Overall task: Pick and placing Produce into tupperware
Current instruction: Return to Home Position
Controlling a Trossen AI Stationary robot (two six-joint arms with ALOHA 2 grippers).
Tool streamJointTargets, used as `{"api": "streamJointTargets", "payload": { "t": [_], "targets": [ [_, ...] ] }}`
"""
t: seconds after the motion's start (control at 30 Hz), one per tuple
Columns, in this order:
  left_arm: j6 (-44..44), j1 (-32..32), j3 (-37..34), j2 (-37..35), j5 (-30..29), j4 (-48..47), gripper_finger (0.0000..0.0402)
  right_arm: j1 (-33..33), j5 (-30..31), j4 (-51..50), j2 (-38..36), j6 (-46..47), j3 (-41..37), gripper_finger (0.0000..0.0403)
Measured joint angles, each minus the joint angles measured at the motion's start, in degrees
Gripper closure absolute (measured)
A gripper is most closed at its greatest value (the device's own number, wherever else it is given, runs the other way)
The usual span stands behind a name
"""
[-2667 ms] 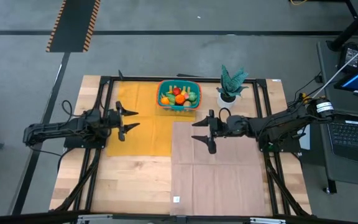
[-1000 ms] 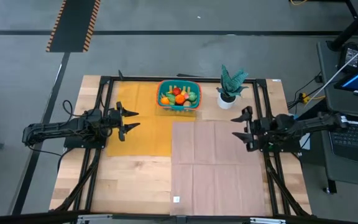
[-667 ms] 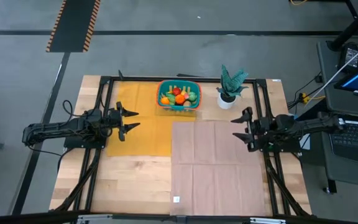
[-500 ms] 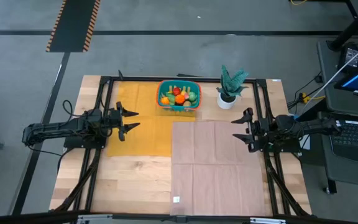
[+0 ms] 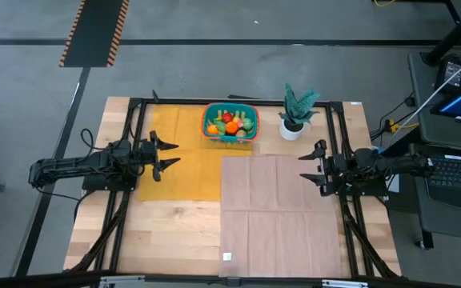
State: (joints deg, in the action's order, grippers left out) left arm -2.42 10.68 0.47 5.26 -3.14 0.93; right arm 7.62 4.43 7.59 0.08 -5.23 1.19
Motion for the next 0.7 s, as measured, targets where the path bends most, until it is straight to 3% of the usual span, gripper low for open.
{"api": "streamJointTargets", "payload": {
  "t": [0.33,0.7],
  "targets": [
    [0.0,0.0,0.0,0.0,0.0,0.0,0.0173,0.0,0.0,-6.2,0.2,-3.1,0.0,0.0139],
    [0.0,0.0,0.0,0.0,0.0,0.0,0.0171,0.0,0.0,-5.1,0.2,-2.6,0.0,0.0139]
  ]
}}
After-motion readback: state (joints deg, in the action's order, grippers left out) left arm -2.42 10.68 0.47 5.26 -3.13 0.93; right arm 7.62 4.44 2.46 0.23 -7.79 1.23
